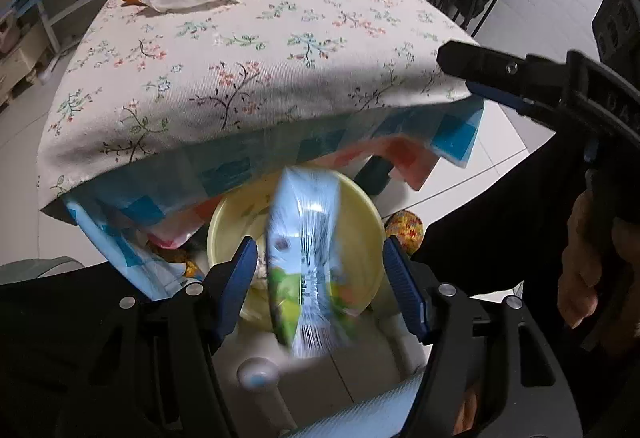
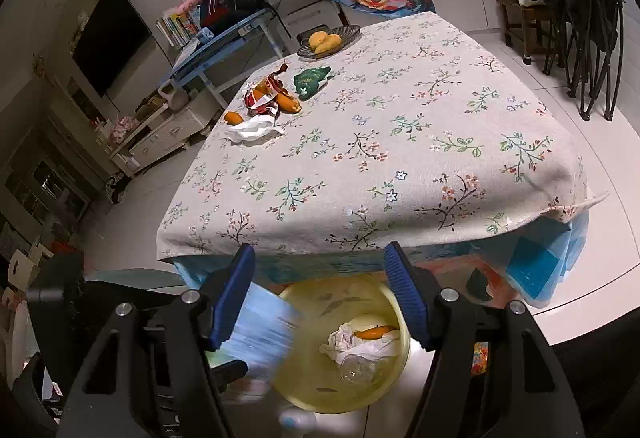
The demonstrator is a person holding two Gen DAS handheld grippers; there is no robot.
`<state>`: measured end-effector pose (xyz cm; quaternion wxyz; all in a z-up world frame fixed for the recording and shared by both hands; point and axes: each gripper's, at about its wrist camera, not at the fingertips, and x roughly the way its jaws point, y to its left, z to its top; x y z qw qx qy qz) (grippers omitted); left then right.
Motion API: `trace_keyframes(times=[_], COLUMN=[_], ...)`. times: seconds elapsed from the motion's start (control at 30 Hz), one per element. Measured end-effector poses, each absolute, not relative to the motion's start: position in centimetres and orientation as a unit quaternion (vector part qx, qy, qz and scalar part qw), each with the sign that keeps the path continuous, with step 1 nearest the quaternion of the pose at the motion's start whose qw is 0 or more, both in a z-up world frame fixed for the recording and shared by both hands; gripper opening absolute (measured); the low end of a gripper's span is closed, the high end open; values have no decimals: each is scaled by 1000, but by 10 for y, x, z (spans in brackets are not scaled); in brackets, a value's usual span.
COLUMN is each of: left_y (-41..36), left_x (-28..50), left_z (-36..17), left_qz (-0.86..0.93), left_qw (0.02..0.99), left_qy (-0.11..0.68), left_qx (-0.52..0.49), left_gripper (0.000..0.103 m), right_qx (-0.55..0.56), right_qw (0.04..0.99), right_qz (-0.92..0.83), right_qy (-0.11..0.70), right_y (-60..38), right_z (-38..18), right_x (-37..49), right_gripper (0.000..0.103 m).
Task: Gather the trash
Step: 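Open the left tool to drop the milk carton into the basin, then move both tools back over the table toward the carrot and white tissue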
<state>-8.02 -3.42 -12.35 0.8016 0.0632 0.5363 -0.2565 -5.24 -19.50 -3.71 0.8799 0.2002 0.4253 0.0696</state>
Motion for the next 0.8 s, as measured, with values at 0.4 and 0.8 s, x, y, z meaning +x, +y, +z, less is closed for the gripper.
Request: trace_keyframes(times=[0.4, 0.8], left_y=[-26, 36], left_x=[-87, -63], left_z=[-87, -61], left_qz=[-214, -41], left_qw=[875, 936], left_qy=[427, 348], left_qx=[80, -23], left_gripper=[71, 89], right_qx=[200, 180], right_qw=[883, 890], right_qz=[61, 58], right_qy=[421, 415], right_y=[-196, -191], right_z=[-38, -36], right_x=[-52, -52], right_gripper=[69, 69])
